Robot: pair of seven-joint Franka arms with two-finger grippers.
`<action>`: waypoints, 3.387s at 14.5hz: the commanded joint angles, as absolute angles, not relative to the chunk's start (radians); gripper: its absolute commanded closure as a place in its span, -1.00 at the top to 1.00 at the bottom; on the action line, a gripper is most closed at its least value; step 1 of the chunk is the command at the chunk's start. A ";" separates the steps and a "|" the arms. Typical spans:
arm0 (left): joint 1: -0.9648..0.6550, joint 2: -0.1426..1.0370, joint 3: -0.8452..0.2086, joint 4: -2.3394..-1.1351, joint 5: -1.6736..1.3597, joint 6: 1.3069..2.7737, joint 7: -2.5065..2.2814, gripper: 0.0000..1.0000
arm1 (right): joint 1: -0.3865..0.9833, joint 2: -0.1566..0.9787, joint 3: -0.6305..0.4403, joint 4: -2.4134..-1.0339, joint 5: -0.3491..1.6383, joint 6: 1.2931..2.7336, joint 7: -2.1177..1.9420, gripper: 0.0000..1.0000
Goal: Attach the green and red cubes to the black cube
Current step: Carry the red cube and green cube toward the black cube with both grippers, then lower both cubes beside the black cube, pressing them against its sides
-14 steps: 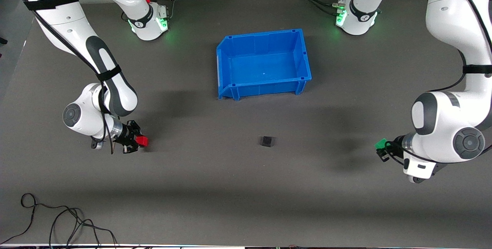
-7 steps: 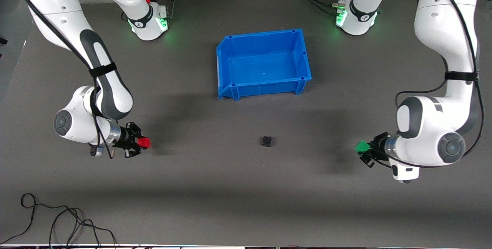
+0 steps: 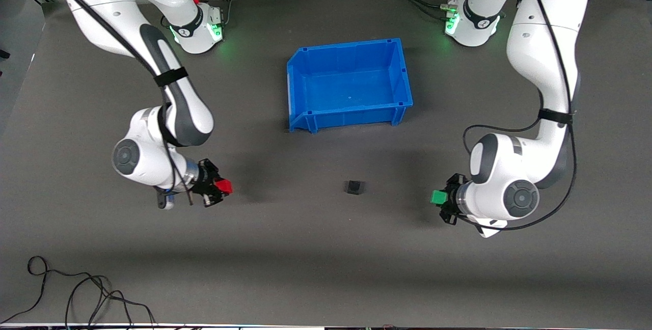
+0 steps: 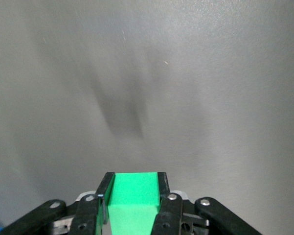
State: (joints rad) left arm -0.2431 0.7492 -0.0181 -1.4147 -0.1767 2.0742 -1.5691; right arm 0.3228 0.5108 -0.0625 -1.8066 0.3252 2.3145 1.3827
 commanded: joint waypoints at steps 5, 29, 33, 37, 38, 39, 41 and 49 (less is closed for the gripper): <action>-0.330 0.769 -0.023 -1.430 -0.244 2.266 -1.896 -1.00 | 0.520 0.644 -0.075 -1.642 0.318 2.345 1.728 -0.39; -0.506 0.744 -0.026 -1.655 -0.324 2.549 -1.928 -1.00 | 0.750 0.979 -0.078 -1.240 0.163 2.418 2.424 -0.40; -0.520 0.744 -0.026 -1.655 -0.324 2.553 -1.933 -1.00 | 0.752 1.017 -0.078 -1.175 0.163 2.418 2.448 -0.40; -0.526 0.738 -0.026 -1.655 -0.325 2.556 -1.933 -1.00 | 0.767 1.031 -0.078 -1.160 0.163 2.419 2.450 -0.40; -0.526 0.739 -0.026 -1.655 -0.325 2.556 -1.933 -1.00 | 0.775 1.032 -0.078 -1.163 0.163 2.421 2.447 -0.40; -0.528 0.739 -0.026 -1.655 -0.325 2.556 -1.933 -1.00 | 0.779 1.032 -0.078 -1.166 0.163 2.422 2.444 -0.39; -0.531 0.739 -0.026 -1.655 -0.325 2.556 -1.931 -1.00 | 0.779 1.034 -0.077 -1.166 0.138 2.422 2.442 -0.39; -0.535 0.738 -0.026 -1.657 -0.321 2.543 -1.913 -1.00 | 0.781 1.037 -0.074 -1.173 -0.034 2.421 2.434 -0.38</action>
State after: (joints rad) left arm -0.5202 0.7750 -0.0375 -1.6186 -0.3096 2.5455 -1.9163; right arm 0.7696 1.0161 -0.0652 -1.2043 0.0233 2.4166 2.4017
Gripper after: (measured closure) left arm 0.604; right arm 0.604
